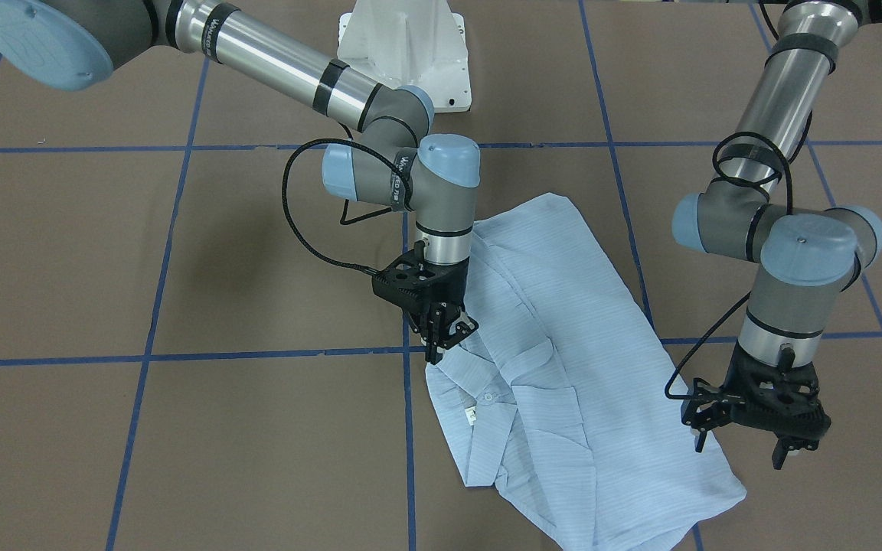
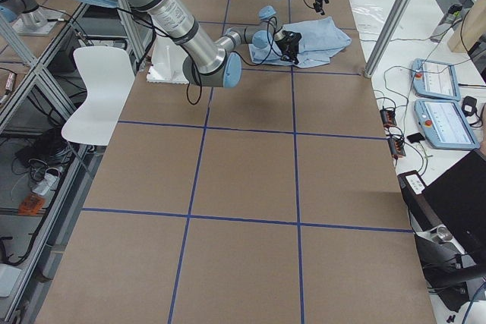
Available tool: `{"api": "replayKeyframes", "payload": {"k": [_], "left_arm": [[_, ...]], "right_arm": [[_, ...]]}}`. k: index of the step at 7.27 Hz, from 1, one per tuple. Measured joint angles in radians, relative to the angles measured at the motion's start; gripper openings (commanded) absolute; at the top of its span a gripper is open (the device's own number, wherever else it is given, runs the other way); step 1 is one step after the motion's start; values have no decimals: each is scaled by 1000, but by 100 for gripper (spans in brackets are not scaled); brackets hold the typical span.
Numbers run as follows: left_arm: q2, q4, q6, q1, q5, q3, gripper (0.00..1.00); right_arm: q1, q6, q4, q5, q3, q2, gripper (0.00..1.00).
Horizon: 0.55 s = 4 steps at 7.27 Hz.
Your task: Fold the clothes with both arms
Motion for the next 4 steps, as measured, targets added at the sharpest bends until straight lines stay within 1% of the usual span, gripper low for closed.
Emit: {"api": "replayKeyframes", "payload": {"k": [1,2,4], "left_arm": [[3,0,0,1,0,-8,100],[8,0,0,2,-1,-18,100],[22,0,-2,6,-2,-39,100]], "right_arm": [[-5,-13,-20,0,59,-33,0],[-10,-20,-54,0,145,-86,0],[-34,-23,-152,-19,365,-234,0]]}}
